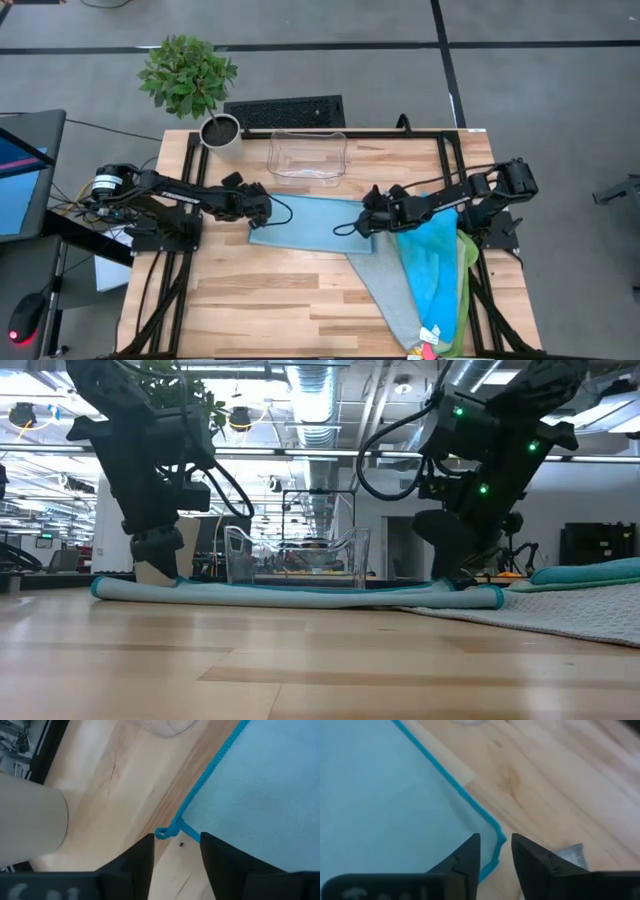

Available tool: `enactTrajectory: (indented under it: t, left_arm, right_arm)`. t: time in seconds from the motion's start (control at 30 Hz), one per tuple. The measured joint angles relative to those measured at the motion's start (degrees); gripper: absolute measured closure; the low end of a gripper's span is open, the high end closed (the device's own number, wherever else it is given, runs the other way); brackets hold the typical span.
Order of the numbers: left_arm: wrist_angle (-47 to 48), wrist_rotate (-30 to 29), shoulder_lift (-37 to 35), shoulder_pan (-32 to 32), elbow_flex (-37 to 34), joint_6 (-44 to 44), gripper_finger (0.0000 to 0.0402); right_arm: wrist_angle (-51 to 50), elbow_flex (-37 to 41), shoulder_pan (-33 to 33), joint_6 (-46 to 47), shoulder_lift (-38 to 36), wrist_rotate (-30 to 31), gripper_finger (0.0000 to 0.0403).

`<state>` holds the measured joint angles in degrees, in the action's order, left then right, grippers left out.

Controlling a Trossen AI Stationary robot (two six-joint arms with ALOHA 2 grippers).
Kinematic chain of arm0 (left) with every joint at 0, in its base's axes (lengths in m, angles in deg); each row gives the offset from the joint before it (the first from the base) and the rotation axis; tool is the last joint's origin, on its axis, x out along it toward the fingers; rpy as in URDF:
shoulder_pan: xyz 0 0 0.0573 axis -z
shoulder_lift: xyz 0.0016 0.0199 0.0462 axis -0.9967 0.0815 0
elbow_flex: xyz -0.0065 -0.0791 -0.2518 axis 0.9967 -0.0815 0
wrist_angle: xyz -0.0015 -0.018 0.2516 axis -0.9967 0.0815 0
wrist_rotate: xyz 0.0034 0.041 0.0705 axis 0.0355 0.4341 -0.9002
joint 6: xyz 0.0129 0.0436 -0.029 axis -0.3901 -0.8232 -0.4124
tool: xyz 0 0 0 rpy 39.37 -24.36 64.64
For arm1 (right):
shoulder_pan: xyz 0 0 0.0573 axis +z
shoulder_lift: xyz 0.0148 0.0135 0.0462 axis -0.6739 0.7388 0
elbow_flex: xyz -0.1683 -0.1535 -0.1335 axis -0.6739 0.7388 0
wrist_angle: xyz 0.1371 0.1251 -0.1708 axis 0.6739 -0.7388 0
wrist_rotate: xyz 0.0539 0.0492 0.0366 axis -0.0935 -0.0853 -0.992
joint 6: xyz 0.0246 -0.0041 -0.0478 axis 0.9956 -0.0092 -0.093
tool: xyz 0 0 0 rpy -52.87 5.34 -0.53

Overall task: Fold microfiber towels
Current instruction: Fold the light blue microfiber cloth

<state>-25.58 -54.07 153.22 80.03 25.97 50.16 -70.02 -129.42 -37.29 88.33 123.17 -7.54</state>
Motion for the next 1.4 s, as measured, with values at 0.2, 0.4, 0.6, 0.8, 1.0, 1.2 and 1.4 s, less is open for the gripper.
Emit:
enactTrajectory:
  t: [0.2, 0.4, 0.6, 0.8, 1.0, 1.2, 1.4]
  left_arm:
    - [2.80, -1.48, -0.55, -0.02, 3.19, 0.33, 0.0210]
    - [7.09, -2.18, -4.37, 0.01, 9.35, -1.62, 0.0201]
    - [-1.16, 3.99, -9.71, 0.04, 8.51, -0.84, 0.0205]
    - [-17.08, 12.84, -10.31, -0.72, 0.55, -3.73, 0.0225]
    - [-26.74, 13.98, -10.34, -5.01, -6.32, -3.99, 0.0248]
    - [-30.77, 15.55, -10.34, -9.31, -11.71, -3.24, 0.0266]
    - [-32.10, 15.92, -10.34, -11.33, -14.60, -1.96, 0.0277]
  right_arm:
    - [-0.81, -0.02, -0.04, -1.44, -4.47, 0.86, 0.0243]
    - [-3.34, -0.02, 0.72, -1.51, -11.90, 1.10, 0.0243]
    - [-3.33, 0.00, 2.34, -1.23, -15.16, 1.26, 0.0253]
    - [7.22, 6.55, 2.69, 0.33, -10.32, 1.10, 0.0284]
    - [16.50, 10.55, -0.51, 1.21, -6.06, 0.73, 0.0306]
    - [17.40, 11.16, -2.53, 1.22, -2.55, -2.35, 0.0310]
    - [19.72, 10.96, -2.97, 1.21, 1.22, -2.21, 0.0310]
